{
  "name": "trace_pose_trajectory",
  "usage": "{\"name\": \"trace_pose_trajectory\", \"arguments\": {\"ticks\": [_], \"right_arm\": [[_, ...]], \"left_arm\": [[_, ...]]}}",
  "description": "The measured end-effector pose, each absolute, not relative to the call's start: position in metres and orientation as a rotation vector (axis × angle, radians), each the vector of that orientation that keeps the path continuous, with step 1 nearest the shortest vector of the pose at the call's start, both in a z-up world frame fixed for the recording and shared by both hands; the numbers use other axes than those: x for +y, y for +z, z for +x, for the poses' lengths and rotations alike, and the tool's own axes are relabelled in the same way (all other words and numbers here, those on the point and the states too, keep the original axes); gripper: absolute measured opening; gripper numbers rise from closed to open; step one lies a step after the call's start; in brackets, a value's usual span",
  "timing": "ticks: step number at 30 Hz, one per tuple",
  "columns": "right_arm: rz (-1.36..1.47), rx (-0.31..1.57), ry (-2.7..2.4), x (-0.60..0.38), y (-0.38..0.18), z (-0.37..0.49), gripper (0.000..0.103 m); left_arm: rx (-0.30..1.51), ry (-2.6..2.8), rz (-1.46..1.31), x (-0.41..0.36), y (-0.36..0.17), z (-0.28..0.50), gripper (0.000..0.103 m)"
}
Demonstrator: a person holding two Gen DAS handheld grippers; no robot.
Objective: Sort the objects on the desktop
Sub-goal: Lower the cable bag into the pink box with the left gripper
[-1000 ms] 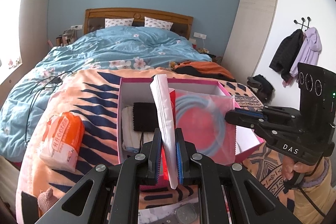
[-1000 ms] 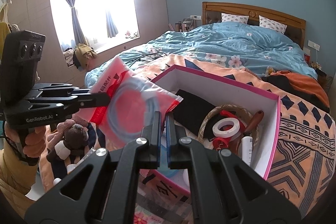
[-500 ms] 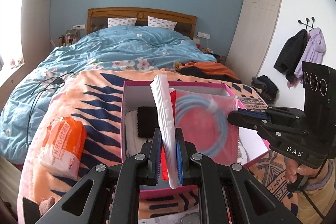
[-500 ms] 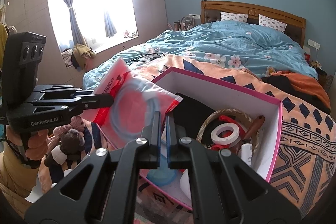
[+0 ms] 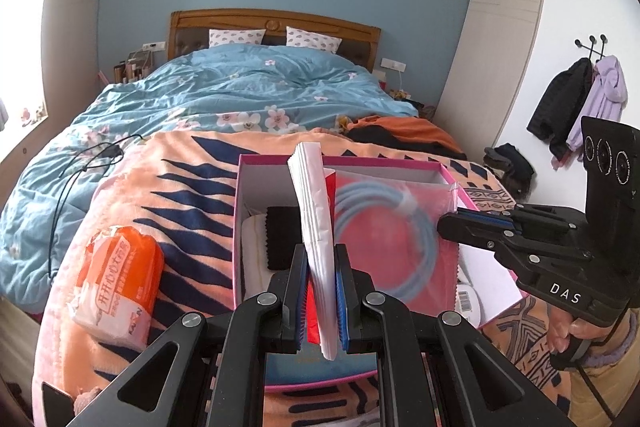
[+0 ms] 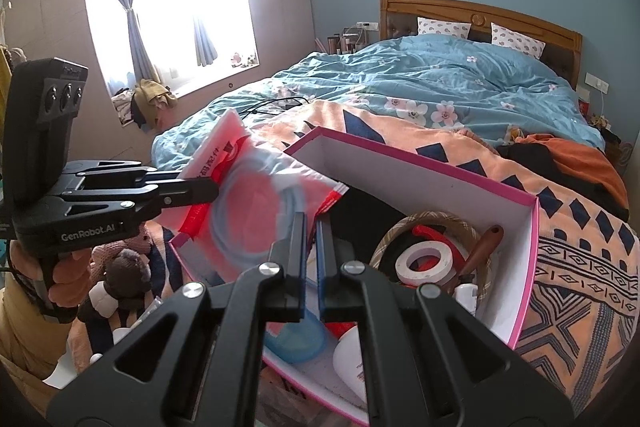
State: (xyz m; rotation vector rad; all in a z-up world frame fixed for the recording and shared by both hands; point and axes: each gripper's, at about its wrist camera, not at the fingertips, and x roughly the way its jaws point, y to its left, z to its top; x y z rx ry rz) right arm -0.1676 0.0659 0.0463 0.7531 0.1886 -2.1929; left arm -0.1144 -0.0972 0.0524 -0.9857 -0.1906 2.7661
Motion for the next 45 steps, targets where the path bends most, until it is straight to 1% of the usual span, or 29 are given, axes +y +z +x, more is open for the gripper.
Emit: {"name": "trace_pose_trajectory", "arguments": {"ticks": [45], "right_arm": [[0.812, 0.245, -2.207, 0.053, 0.036, -0.198, 0.005]], "left_arm": [[-0.207, 2.769, -1.074, -0.097, 0.034, -0.15, 0.011]]}}
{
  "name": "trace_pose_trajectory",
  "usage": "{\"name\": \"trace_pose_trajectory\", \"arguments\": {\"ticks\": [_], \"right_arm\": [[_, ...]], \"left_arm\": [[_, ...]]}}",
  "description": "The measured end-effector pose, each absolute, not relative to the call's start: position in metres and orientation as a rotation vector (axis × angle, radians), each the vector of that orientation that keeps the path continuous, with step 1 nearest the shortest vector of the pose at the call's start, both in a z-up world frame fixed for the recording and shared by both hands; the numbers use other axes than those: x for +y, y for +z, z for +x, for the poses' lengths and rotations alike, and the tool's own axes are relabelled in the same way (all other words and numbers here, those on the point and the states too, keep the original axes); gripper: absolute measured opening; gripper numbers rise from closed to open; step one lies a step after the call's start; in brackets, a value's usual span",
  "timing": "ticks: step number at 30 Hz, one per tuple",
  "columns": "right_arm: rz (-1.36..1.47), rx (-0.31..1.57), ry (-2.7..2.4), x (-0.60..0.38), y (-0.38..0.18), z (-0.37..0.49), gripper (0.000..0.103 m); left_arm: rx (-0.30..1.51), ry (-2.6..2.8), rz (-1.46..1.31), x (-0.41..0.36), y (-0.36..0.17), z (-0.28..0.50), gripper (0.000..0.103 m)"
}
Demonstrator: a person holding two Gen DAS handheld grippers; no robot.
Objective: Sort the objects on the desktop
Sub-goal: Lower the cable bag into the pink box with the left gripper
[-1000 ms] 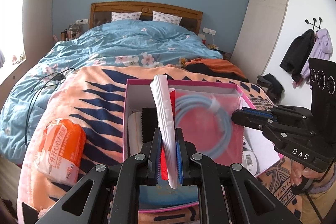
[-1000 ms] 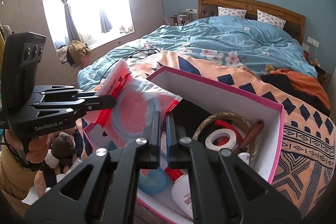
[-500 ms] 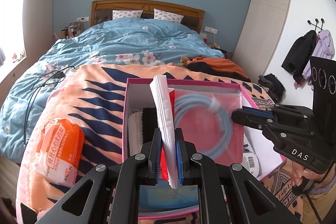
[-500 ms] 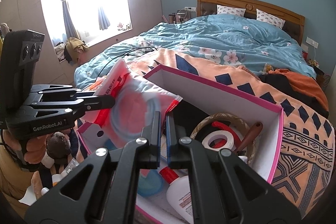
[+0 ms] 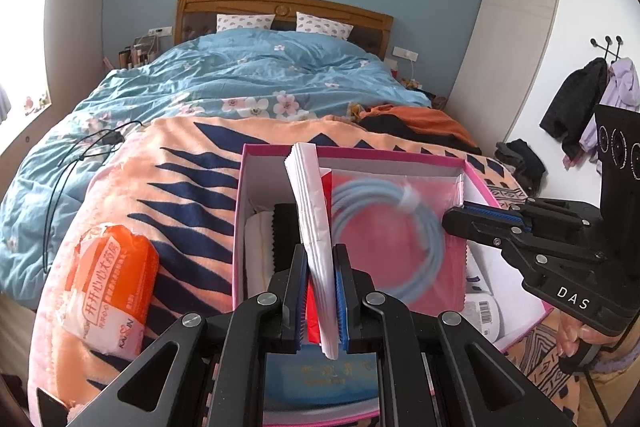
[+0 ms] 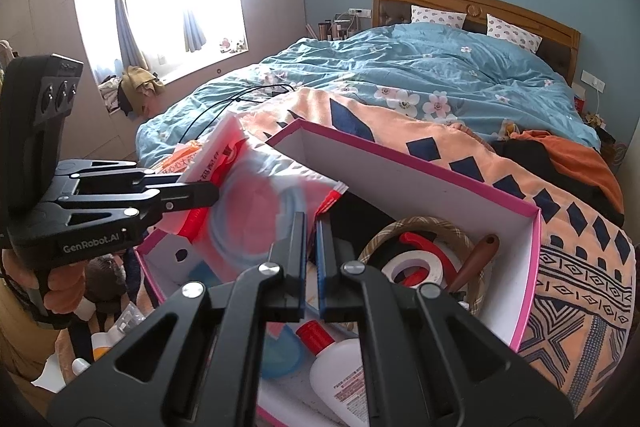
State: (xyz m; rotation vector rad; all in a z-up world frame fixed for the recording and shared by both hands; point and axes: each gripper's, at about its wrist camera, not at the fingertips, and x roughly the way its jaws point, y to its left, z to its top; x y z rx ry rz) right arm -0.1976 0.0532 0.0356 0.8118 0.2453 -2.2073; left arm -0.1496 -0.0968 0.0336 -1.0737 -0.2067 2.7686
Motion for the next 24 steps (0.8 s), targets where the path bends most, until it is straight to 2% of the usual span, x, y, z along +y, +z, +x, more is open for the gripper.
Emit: {"name": "trace_pose_trajectory", "arguments": {"ticks": [24], "right_arm": [[0.868, 0.293, -2.207, 0.041, 0.027, -0.217, 0.005]], "left_arm": [[-0.193, 2.778, -1.151, -0.097, 0.022, -0.173, 0.011]]}}
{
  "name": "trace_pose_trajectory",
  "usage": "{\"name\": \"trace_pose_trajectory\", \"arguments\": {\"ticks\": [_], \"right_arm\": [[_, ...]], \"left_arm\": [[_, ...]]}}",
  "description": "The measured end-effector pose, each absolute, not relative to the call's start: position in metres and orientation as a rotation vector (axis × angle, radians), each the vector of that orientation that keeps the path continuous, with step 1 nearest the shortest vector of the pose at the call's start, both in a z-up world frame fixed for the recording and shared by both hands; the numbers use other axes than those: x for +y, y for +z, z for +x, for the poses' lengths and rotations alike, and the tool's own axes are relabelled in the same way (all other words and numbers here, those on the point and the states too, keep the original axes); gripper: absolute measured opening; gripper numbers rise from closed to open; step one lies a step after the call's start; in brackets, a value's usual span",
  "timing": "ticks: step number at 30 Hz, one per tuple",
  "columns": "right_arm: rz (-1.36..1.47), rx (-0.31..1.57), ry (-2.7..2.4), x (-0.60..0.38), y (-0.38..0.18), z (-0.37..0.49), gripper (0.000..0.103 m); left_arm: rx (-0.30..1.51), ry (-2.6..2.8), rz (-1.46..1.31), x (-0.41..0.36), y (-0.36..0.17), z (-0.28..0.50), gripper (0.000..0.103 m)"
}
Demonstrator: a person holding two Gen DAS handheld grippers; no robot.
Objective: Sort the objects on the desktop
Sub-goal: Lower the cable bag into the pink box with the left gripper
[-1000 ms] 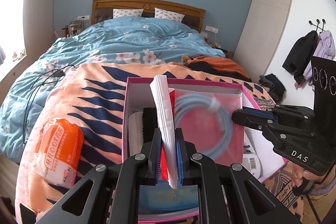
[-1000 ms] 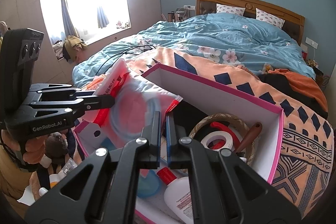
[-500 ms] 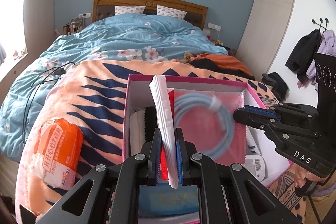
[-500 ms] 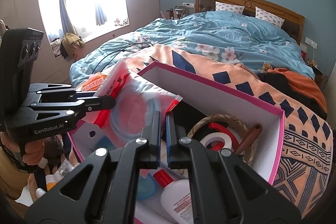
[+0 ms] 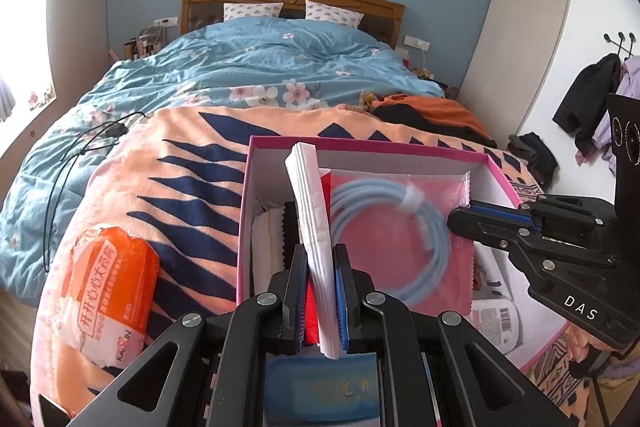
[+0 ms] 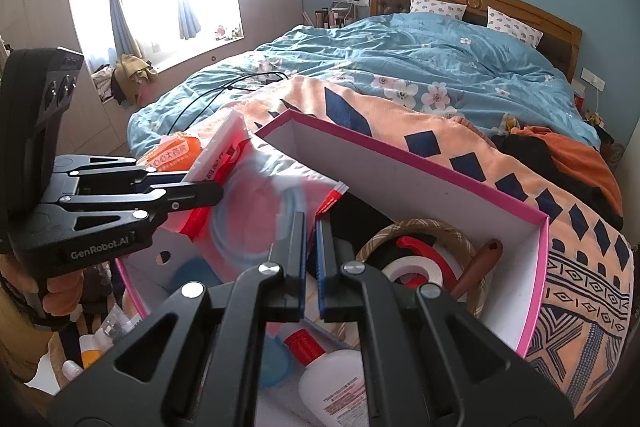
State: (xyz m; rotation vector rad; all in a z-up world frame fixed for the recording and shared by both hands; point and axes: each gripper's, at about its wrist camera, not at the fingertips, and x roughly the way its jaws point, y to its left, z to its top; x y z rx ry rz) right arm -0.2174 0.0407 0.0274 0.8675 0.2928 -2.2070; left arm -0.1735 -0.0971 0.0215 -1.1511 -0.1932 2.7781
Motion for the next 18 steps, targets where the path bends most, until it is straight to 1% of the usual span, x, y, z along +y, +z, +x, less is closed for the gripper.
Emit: {"name": "trace_pose_trajectory", "arguments": {"ticks": [18], "right_arm": [[0.952, 0.351, -2.208, 0.025, 0.012, -0.24, 0.006]], "left_arm": [[-0.168, 2.776, -1.236, -0.095, 0.01, -0.195, 0.011]]}}
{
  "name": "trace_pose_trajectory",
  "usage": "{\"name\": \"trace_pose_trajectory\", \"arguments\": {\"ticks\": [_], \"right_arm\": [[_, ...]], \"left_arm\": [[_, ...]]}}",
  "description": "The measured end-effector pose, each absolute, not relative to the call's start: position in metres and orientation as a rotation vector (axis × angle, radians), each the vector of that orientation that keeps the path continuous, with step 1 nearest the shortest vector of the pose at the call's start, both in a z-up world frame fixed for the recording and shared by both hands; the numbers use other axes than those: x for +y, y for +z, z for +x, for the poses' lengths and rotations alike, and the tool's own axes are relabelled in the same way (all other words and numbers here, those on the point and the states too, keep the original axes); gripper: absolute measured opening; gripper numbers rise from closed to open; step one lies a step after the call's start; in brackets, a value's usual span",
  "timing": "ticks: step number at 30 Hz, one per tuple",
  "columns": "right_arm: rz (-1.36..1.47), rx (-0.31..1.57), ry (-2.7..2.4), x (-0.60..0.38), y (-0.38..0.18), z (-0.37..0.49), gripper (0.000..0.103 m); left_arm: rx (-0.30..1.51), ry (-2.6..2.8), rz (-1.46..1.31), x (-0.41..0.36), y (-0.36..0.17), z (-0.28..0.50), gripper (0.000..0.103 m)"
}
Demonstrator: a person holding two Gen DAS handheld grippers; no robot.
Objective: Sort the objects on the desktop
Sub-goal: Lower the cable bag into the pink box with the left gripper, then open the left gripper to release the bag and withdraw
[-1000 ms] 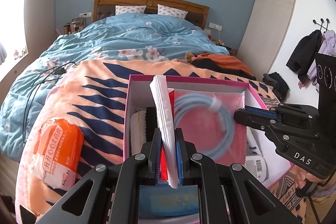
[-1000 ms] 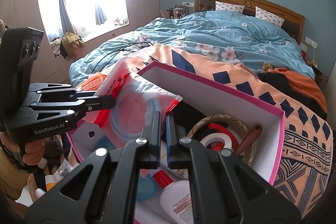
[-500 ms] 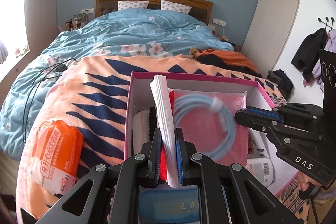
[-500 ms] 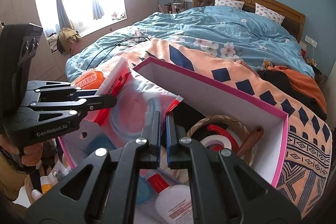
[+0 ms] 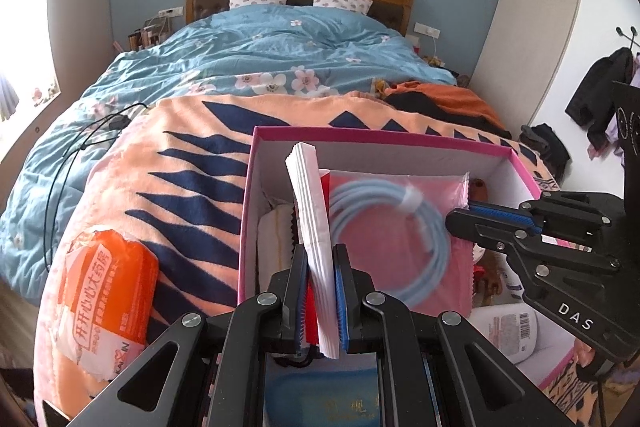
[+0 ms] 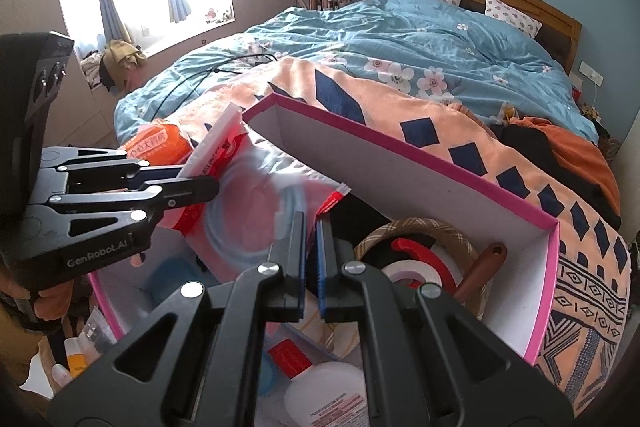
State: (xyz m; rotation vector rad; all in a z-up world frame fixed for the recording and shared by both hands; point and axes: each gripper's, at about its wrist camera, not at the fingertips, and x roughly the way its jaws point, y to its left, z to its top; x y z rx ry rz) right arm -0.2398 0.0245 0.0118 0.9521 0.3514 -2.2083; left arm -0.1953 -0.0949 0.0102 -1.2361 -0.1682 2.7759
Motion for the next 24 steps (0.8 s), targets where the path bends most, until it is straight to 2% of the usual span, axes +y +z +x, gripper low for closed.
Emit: {"name": "trace_pose_trajectory", "arguments": {"ticks": [10, 24], "right_arm": [[1.048, 0.382, -2.186, 0.019, 0.002, -0.255, 0.007], [1.158, 0.538, -2.167, 0.0, -0.013, -0.27, 0.007]], "left_arm": [[-0.137, 2.77, -1.309, -0.09, 0.007, -0.209, 0.011], [-0.125, 2.747, -1.442, -0.089, -0.006, -0.228, 0.011]]}}
